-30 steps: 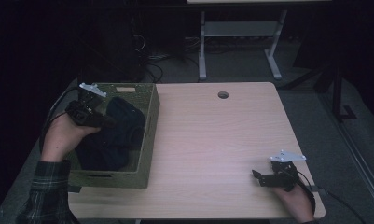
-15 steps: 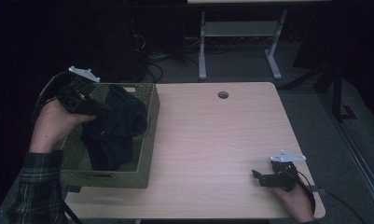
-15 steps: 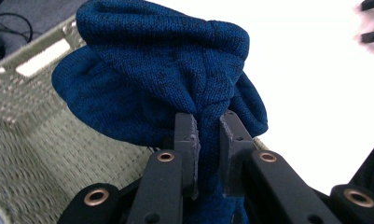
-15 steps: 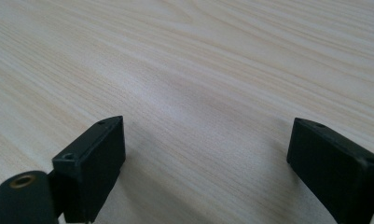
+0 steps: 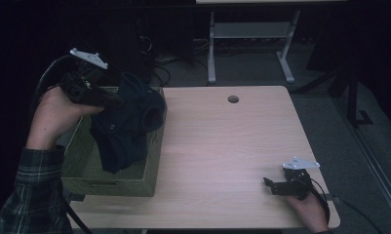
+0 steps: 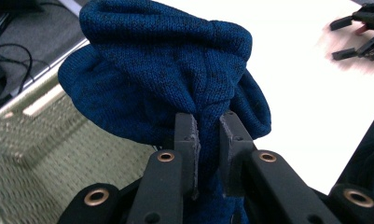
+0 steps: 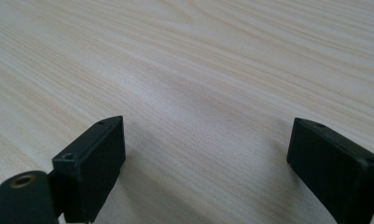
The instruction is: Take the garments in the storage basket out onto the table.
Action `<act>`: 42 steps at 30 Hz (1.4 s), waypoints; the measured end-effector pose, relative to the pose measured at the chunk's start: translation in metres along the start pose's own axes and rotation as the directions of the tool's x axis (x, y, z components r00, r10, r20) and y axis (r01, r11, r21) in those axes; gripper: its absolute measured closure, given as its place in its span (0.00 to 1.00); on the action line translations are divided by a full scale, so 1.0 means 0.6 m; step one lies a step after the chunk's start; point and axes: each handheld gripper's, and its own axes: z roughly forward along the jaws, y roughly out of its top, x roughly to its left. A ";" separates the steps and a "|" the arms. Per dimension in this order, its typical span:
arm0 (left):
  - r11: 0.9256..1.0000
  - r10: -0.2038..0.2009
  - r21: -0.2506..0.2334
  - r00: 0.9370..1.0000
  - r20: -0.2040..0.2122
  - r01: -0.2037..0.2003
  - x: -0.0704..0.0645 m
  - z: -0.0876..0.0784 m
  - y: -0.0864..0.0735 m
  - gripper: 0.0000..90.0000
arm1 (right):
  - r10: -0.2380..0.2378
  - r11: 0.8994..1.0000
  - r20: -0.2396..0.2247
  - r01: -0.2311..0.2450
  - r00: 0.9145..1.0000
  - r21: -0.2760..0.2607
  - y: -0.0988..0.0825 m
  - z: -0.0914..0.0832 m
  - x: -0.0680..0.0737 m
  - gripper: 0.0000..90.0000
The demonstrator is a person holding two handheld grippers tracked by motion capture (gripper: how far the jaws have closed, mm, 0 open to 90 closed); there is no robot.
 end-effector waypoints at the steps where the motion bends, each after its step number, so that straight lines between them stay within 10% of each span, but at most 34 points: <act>1: 1.000 0.011 -0.002 1.000 0.003 -0.011 -0.002 0.000 0.005 0.88 | -0.001 1.000 0.000 0.001 1.000 0.000 0.000 0.000 0.000 0.12; 42: 0.980 0.198 -0.035 0.972 0.130 -0.195 -0.108 0.059 0.155 0.89 | 0.010 1.000 0.001 -0.010 1.000 0.004 0.000 0.000 0.001 0.12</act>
